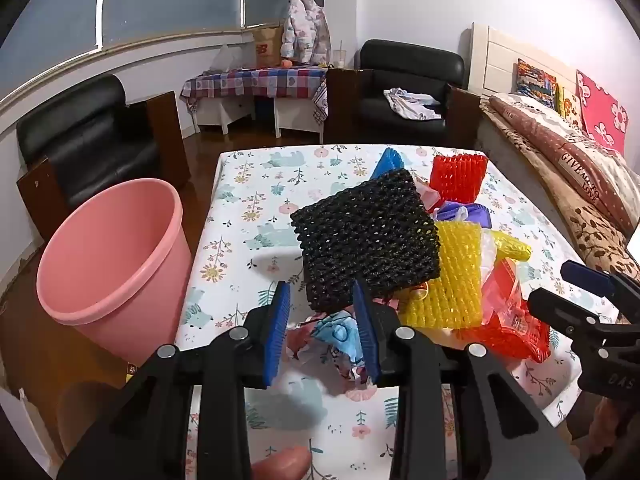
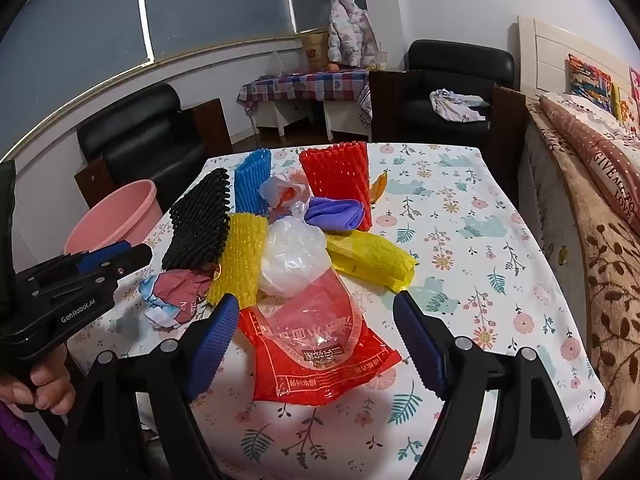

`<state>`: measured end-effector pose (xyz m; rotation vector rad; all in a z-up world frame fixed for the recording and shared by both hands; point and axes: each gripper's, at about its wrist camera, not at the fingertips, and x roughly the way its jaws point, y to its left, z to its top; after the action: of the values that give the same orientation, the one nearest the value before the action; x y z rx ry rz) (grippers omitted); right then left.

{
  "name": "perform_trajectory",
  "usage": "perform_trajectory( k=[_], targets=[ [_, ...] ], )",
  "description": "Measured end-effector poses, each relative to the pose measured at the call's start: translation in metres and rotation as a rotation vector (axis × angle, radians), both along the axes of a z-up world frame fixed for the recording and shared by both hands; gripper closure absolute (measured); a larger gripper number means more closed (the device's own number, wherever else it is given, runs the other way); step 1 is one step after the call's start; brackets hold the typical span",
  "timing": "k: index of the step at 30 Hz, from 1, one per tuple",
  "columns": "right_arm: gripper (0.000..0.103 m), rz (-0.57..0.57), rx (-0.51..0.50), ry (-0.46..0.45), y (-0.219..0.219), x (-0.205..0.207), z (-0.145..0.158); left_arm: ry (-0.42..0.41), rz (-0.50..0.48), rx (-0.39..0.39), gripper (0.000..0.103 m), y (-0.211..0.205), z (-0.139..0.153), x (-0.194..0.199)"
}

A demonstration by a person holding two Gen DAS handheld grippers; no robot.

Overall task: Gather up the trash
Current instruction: 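Grasp the crumpled printed wrapper with the left tool while the right tool grasps the red bag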

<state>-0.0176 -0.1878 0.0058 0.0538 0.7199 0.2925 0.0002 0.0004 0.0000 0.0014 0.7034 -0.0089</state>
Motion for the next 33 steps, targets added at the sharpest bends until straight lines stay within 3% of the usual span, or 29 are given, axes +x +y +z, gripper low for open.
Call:
perform_trajectory(
  k=[15,26,33],
  targets=[
    [0.025,0.003,0.009,0.009,-0.001,-0.008,0.002,-0.007,-0.003,-0.019,0.07,0.005,0.002,-0.01],
    [0.025,0.032,0.004,0.041,0.005,-0.001,-0.005,-0.001,0.013,-0.083,0.07,0.02,0.001,-0.023],
    [0.025,0.068,0.015,0.061,0.008,0.001,-0.01,0.031,-0.079,-0.078,0.07,0.007,-0.005,-0.022]
  ],
)
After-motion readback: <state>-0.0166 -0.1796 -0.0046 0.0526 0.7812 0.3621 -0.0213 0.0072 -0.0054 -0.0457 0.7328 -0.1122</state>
